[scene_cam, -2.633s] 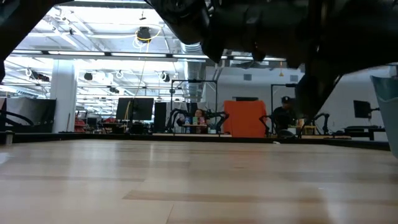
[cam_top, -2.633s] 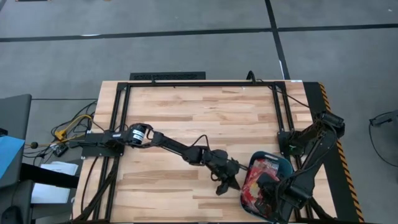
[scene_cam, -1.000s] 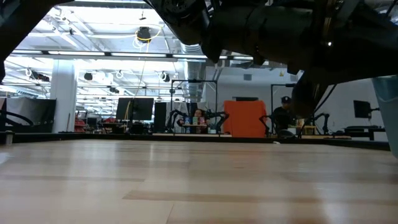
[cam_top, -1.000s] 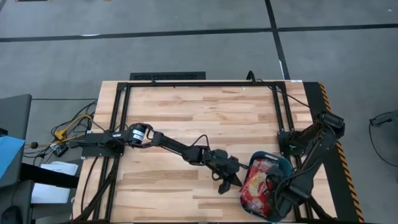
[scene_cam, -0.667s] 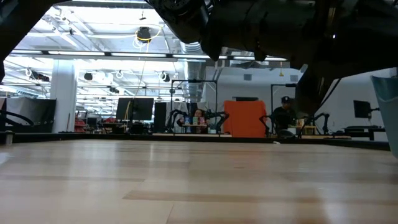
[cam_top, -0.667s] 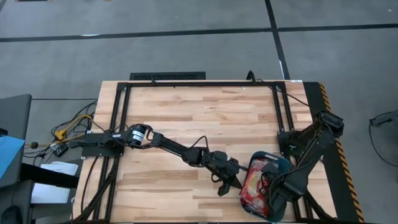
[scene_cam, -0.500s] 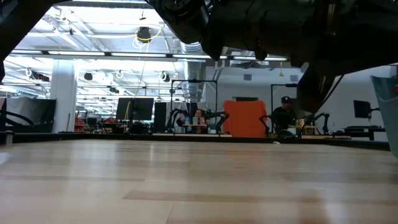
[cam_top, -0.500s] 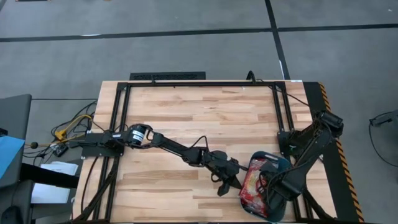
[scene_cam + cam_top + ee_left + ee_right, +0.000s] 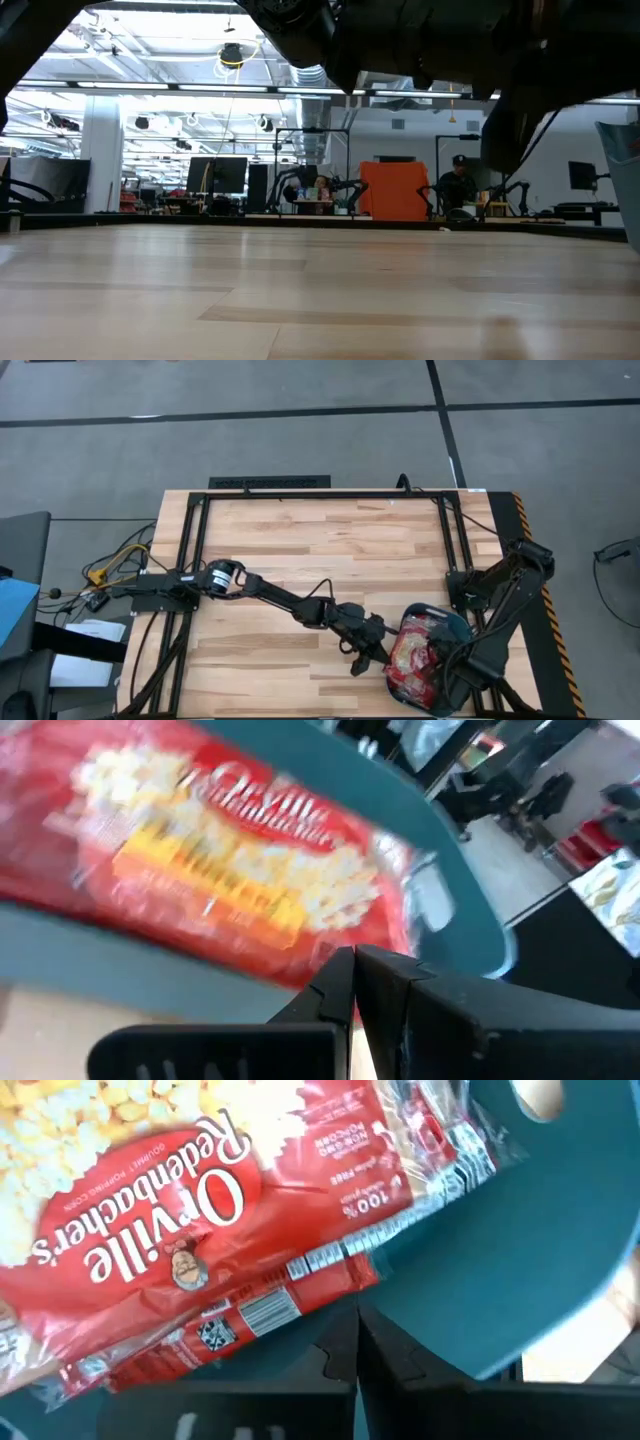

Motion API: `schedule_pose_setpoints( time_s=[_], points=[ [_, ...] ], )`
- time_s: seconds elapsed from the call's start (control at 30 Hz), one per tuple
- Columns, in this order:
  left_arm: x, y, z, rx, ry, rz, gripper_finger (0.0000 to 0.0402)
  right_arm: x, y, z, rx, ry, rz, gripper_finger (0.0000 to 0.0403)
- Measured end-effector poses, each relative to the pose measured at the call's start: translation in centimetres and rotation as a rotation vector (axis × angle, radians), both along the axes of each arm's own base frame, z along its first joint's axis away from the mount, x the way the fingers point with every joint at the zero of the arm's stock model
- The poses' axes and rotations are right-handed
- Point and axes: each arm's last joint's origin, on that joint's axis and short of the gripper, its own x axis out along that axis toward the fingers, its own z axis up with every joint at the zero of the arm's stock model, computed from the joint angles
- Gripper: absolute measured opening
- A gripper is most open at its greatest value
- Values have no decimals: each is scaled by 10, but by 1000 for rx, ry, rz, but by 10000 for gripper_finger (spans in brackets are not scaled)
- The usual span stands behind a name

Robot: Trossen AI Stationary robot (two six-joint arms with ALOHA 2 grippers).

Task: Sort popcorn bags into baskets
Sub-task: Put the popcorn bag into the blue bin

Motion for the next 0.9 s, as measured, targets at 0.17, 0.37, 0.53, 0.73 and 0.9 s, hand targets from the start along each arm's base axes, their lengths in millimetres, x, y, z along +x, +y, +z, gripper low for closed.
schedule_pose_setpoints(
  time_s=[0.17,0.37,0.53,0.73,0.9],
  points=[
    [-4,12,-2,143,135,115,0,-6,4,4,0,-11,-30,34],
    [-7,18,10,240,119,208,0,-9,7,4,-30,-70,-25,19],
    [-8,3,14,183,71,186,0,-7,6,4,-58,-118,-14,15],
    [-10,-20,10,184,5,106,0,-1,4,4,-89,-220,-2,33],
    [-10,-26,8,167,-29,76,0,18,0,5,-126,-383,23,31]
  ],
)
